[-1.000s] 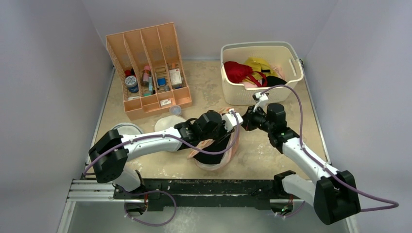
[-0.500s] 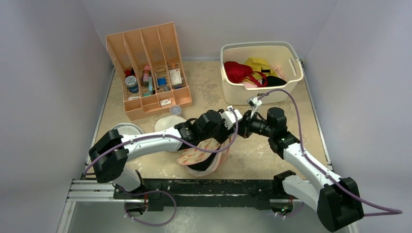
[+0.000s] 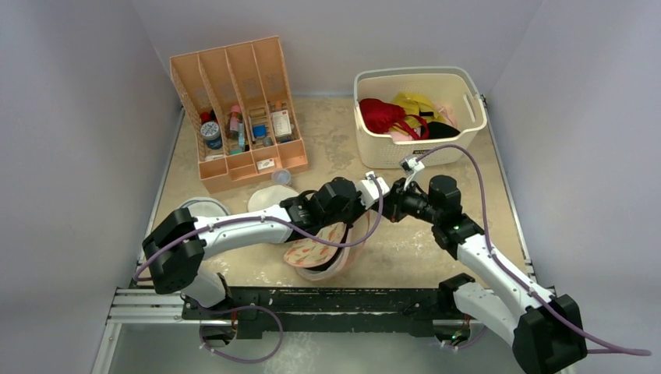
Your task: Unzip the laundry bag and remove the bra
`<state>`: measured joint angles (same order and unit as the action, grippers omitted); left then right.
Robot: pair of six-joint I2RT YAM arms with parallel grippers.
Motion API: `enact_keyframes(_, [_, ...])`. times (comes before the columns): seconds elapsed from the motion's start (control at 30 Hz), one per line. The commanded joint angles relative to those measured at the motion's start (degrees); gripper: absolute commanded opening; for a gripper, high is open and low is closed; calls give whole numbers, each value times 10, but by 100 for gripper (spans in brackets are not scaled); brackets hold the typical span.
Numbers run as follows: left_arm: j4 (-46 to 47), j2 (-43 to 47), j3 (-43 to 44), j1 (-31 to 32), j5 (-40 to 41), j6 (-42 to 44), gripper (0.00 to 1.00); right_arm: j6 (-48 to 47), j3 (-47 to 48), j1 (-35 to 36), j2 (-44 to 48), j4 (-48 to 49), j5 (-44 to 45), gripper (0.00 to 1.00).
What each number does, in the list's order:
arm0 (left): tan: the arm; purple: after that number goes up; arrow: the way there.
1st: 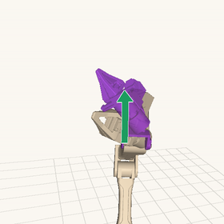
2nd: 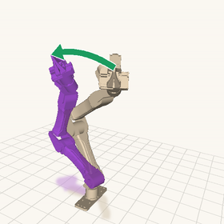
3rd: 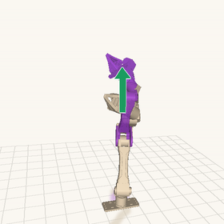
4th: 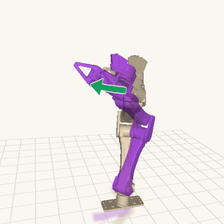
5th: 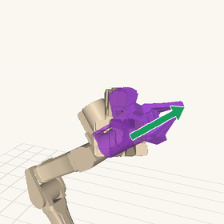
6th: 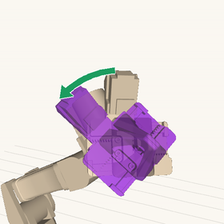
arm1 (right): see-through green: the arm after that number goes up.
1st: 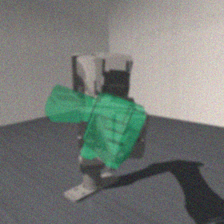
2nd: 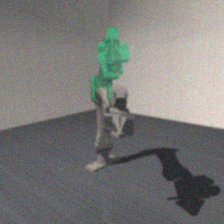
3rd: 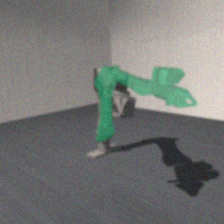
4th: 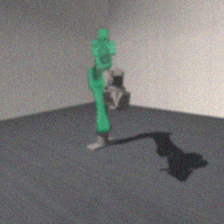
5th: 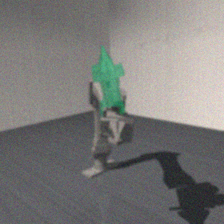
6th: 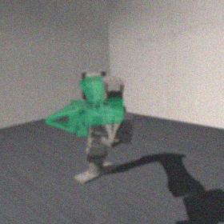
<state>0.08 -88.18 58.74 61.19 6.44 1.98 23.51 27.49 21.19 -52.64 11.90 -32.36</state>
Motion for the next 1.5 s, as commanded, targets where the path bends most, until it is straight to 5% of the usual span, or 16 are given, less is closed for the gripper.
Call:
enact_keyframes(0.0, [8,39,13,-1,5,39,3,11,11,-2,5,-3,60,0])
enact_keyframes(0.47, [46,103,-21,7,-47,58,0,7,-13,-112,-131,118,-33,0])
enact_keyframes(0.83, [-8,43,14,12,-26,53,5,10,-39,-130,8,98,20,0])
enact_keyframes(1.17, [-129,-46,83,12,-24,90,3,-27,-54,-130,21,84,-21,0])
enact_keyframes(1.47, [-59,77,10,6,-118,110,53,-6,-59,-129,7,85,-115,0])
